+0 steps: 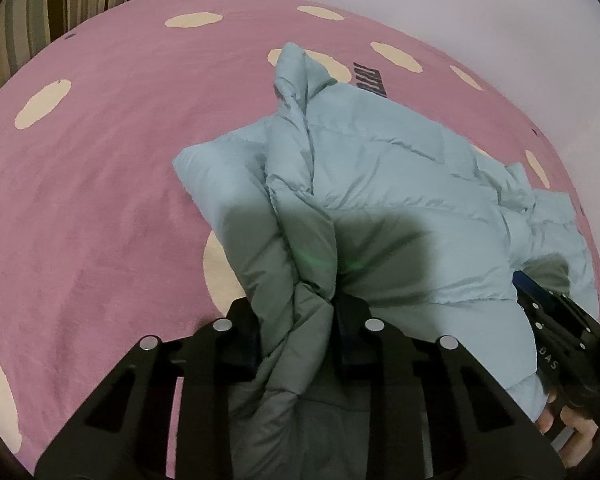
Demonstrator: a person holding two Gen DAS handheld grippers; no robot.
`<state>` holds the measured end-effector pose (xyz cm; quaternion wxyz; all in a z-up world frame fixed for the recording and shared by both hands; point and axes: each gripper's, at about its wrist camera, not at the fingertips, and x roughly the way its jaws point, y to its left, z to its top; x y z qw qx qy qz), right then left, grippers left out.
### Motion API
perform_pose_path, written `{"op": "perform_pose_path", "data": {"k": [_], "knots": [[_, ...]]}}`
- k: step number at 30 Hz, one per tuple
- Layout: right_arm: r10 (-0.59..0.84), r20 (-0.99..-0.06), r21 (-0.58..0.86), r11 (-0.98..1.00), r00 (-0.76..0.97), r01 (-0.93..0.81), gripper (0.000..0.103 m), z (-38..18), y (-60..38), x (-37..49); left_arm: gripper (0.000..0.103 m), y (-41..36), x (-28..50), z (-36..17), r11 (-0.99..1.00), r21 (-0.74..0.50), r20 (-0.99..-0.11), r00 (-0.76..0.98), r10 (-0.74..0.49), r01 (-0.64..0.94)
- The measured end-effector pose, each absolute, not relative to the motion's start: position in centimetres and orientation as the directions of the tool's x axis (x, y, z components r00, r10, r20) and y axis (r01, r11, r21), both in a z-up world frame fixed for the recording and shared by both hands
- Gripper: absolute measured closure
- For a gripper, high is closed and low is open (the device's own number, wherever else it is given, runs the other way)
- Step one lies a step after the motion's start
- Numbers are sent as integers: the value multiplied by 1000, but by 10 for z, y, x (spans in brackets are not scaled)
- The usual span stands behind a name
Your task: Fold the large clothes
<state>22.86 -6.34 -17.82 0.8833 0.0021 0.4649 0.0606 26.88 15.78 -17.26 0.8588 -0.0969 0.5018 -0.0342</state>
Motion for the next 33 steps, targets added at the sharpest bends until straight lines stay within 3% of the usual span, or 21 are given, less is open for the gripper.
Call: {"op": "perform_pose_path", "data": {"k": [15,25,29,33], "knots": [[90,-817,44,995,569,-94,75,-178,-56,228,85,151,256,-149,977,-212,-827,536,-171,-16],[79,-808,35,996,584,-85,72,-167,-59,224,85,120,240,-94,981,-195,-774,613,-159,8],[80,-790,50,997,608,-66,56,-149,-74,214,85,100,236,-73,983,-184,-754,638,-156,23],[32,-754,12,999,657,-35,53,-127,-96,200,85,69,232,-57,984,-169,-741,651,-167,60]]}}
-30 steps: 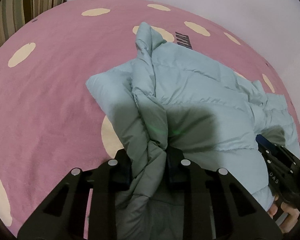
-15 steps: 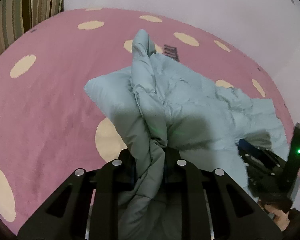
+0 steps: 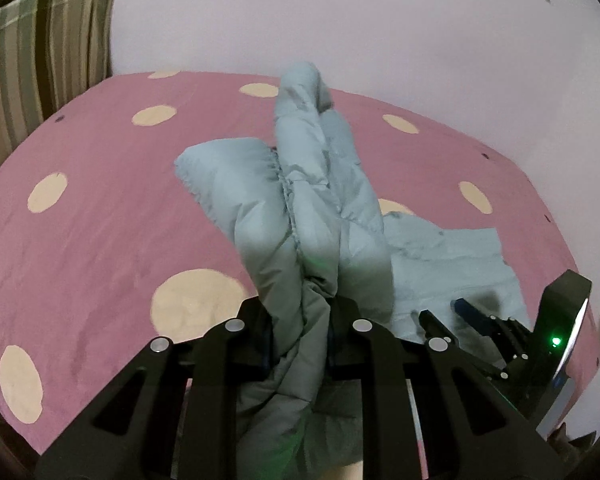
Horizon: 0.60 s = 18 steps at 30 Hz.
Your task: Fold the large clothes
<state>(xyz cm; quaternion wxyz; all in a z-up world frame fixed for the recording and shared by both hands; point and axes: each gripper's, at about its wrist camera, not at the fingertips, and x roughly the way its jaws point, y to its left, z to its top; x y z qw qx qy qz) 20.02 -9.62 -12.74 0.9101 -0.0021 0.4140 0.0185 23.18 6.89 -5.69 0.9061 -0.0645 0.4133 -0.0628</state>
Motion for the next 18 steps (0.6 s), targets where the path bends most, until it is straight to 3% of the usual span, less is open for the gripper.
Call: {"op": "perform_pose_path", "data": {"k": [8,18], "knots": [[-81,-724,-7,994,685,111,50,-110,-183,173,85,-18,235,-53,983,-84,-746,643,-172,165],[-118,-760,59,966,639,250,50,-134,-275,150,85,-128,255,-104,962,22,-814,563,-140,270]]}}
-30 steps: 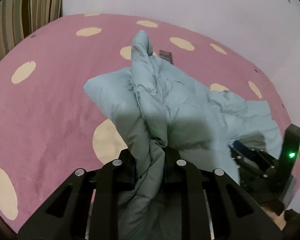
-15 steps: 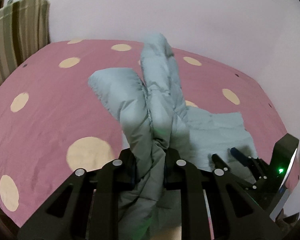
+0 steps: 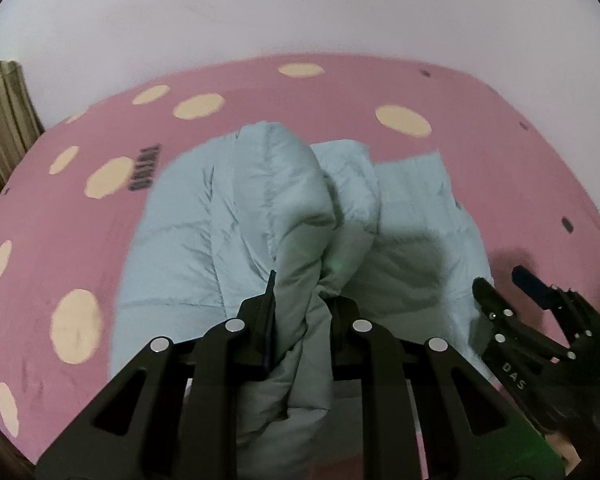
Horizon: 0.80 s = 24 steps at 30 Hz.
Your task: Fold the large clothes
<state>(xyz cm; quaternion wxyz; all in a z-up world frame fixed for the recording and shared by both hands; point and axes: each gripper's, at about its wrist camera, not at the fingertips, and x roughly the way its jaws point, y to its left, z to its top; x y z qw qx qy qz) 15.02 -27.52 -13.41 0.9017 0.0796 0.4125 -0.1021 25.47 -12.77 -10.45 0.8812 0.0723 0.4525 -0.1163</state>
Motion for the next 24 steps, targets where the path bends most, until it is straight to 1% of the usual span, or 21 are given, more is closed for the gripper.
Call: {"op": "perform_pose_path", "data": {"k": [9,11,13,15,19,20,21,22,24], "knots": [[-118,-773,82,956,623,282,50,-147,-305,145,85,-173,246,-143,954,92,-820,566,-91,286],[-116,-776,88,954,620,288,50,-149,-308,142,83,-176,244,-144,954,95,-818,568,-88,285],[-119,-778,88,951,616,295,50,-150,-311,140,77,-177,242,-142,954,88,-814,573,-96,286],[-124,-779,86,950,614,300,50,-150,-309,140,74,-176,239,-138,958,68,-808,579,-110,277],[-140,-778,71,949,613,307,50,-149,-308,138,54,-177,226,-126,955,24,-796,584,-161,295],[-144,-778,67,949,611,309,45,-149,-308,137,51,-178,222,-121,953,14,-789,588,-177,304],[-150,-779,61,948,608,312,37,-150,-307,136,50,-178,218,-115,949,5,-782,593,-192,314],[-155,-779,57,947,607,315,35,-150,-308,134,48,-178,215,-111,947,-1,-776,597,-203,321],[-168,-779,42,947,604,318,35,-150,-306,132,44,-177,206,-99,939,-24,-760,604,-239,342]]}}
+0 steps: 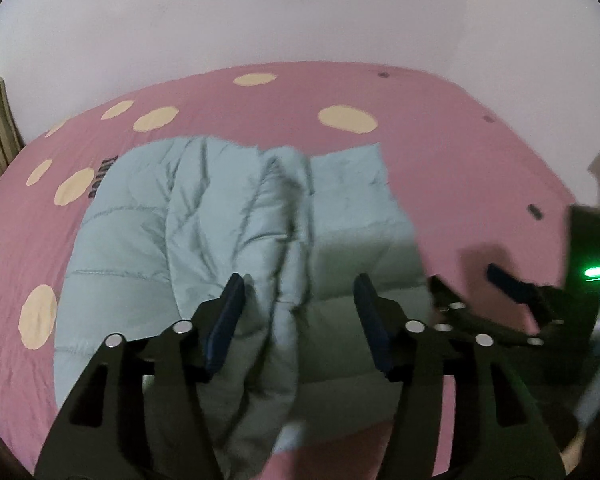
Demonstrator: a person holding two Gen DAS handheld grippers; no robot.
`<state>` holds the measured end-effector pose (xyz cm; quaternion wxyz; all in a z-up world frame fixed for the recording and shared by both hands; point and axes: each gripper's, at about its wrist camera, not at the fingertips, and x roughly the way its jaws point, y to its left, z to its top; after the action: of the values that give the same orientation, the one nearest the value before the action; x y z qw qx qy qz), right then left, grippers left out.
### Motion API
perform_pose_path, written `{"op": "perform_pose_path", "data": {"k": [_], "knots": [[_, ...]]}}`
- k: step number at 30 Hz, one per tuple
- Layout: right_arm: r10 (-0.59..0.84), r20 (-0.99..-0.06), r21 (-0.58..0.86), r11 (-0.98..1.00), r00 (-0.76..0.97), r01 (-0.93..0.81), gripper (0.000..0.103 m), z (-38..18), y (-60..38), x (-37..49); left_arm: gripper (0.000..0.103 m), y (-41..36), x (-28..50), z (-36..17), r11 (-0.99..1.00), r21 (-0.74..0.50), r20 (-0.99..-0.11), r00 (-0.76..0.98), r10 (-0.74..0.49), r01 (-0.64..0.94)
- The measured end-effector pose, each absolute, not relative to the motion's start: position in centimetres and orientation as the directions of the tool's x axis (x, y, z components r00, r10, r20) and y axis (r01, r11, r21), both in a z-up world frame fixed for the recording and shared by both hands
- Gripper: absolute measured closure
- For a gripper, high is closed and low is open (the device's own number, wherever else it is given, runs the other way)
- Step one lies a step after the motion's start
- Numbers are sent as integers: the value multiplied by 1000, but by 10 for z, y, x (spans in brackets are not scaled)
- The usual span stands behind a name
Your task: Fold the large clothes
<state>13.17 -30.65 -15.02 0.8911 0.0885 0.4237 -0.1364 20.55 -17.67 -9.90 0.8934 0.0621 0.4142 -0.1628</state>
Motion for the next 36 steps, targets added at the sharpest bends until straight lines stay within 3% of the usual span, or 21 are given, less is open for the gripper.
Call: {"op": "perform_pose_path", "data": {"k": [8,14,20,26,29,36], "knots": [[-170,-773,45,946,611,320,35,-141,-303,128,34,-124,186,-51,955,-50,-674,696,-248,292],[-128,-761,65,960,636,272,35,-125,-280,131,28,-48,202,-45,995,1,-645,760,-75,98],[-16,-743,141,973,669,180,35,-103,-246,146,26,10,226,-80,999,26,-693,719,39,-29],[59,-748,175,978,661,111,34,-95,-202,178,26,31,236,-113,999,16,-736,675,46,-50],[70,-748,189,976,660,111,28,-94,-189,194,26,38,245,-121,999,-13,-744,668,23,-49],[72,-819,177,976,570,130,28,-125,-173,210,26,37,252,-135,998,-60,-754,656,-45,-1]]}}
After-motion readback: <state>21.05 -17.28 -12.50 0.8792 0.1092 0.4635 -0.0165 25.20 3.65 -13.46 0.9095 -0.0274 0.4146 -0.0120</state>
